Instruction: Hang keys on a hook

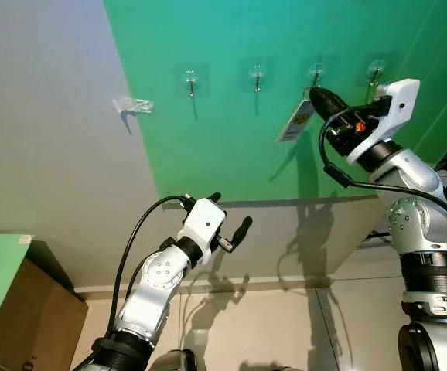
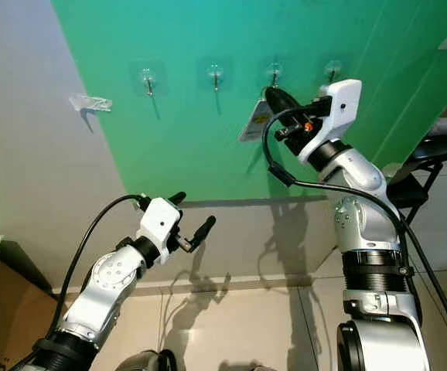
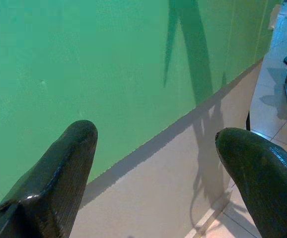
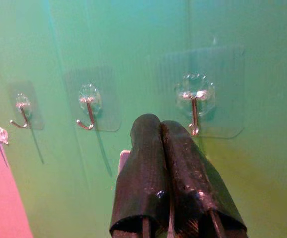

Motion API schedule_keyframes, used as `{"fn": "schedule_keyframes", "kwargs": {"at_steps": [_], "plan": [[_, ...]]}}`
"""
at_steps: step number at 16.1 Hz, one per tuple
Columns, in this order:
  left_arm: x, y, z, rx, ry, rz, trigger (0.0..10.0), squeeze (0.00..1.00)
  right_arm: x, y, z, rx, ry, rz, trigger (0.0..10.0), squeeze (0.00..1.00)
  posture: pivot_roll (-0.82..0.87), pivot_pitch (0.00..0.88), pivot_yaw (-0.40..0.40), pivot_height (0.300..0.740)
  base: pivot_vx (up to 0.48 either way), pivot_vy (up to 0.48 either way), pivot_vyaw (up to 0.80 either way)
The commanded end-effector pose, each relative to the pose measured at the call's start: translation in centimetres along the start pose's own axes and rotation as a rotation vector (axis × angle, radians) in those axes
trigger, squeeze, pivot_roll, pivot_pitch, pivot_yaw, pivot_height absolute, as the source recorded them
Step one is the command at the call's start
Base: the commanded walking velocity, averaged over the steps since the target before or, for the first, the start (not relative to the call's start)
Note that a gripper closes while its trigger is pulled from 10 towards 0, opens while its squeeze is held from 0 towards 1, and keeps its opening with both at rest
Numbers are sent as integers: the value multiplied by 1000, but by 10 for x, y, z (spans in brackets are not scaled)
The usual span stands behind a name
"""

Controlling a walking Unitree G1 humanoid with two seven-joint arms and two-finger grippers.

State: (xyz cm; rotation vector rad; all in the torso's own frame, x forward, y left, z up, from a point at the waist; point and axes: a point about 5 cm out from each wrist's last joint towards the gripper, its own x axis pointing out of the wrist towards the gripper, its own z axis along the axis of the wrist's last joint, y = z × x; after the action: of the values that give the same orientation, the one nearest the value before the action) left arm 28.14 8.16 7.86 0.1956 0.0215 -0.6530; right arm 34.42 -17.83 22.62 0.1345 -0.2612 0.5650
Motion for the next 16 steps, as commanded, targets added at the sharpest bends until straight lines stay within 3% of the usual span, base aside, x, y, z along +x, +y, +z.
{"fn": "schedule_keyframes", "kwargs": {"at_steps": [1, 7, 11, 16], "plan": [[-1, -3, -1, -1, 2, -7, 10000, 0, 1, -5, 9, 0, -33, -25, 0, 0, -49, 61, 20, 740, 0, 0, 0], [-1, -2, 0, -1, 4, -7, 10000, 0, 0, -10, 10, 63, -48, -64, 0, 0, -49, 63, 21, 740, 0, 0, 0], [1, -1, 0, -2, 4, -5, 10000, 0, -1, -13, 0, 233, -10, -77, 0, 0, -49, 64, 19, 740, 0, 0, 0], [0, 0, 0, -3, 5, -2, 10000, 0, -1, -13, -3, 352, -6, -73, 0, 0, -46, 66, 17, 740, 0, 0, 0]]}}
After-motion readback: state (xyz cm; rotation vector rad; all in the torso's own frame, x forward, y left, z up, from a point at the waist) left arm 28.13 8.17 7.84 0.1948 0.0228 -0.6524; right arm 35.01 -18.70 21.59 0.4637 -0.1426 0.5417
